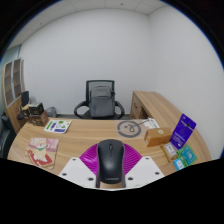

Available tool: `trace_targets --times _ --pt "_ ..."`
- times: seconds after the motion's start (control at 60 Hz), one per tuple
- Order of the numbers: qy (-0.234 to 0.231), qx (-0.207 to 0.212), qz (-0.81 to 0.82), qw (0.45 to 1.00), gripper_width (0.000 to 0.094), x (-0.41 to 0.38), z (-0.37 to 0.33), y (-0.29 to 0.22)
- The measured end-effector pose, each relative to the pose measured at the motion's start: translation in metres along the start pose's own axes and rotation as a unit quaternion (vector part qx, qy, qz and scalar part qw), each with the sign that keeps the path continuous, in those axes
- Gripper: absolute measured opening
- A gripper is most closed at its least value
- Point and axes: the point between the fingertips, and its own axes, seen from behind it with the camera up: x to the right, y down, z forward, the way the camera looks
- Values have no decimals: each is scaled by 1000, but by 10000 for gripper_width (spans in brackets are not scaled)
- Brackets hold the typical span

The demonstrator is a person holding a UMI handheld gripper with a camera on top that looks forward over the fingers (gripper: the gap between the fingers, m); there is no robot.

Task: Arrange mouse

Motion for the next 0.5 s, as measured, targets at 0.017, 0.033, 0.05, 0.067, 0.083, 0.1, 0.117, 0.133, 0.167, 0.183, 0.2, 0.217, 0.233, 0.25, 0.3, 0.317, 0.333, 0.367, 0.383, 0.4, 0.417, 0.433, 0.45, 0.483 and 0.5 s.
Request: trace_targets --times 0.017,0.033,0.05,0.067,0.083,0.1,0.117,0.133,0.167,0.183,0.2,0.217,0.233,0.25,0.3,0.317,0.333,0.367,0.383,0.4,0.417,0.433,0.45,0.483,0.5 --pt "-3 5 -2 1000 285 -12 0 -9" --pt "-6 10 -3 1000 285 -25 -1 -17" --pt "-10 15 -5 1000 285 -38 0 -25" --pt "-15 18 -7 1000 285 -53 1 -31" --pt "-20 19 -10 1000 285 -67 2 -36" --pt "-26 21 -12 999 285 -82 3 -41" --pt "-32 22 -13 999 284 -98 4 -45" --pt "-39 24 -14 999 285 -114 6 -49" --pt "-50 26 -18 998 284 -146 10 -53" --pt "-54 25 -22 998 284 -161 13 -54" --pt "-58 26 -25 998 284 -176 16 -55" --pt "-62 29 -28 997 284 -192 21 -56" --pt "-68 30 -31 997 286 -206 24 -56" --pt "-72 32 -36 996 285 -220 29 -56" --pt "-76 29 -53 995 285 -259 43 -47" --pt "-78 26 -59 995 285 -273 49 -42" --pt "-83 22 -63 994 285 -286 55 -37" --pt "-94 13 -65 993 285 -314 66 -25" --pt "-98 7 -65 993 284 -325 71 -18" --pt "-101 1 -66 993 285 -336 76 -11" --pt "-104 -5 -66 992 285 -347 81 -4" --pt "-106 -9 -65 992 285 -356 87 3" --pt "-107 -12 -64 992 285 -364 92 9" --pt "-108 -19 -67 992 285 -379 101 22" --pt "-110 -22 -68 991 285 -385 103 29"
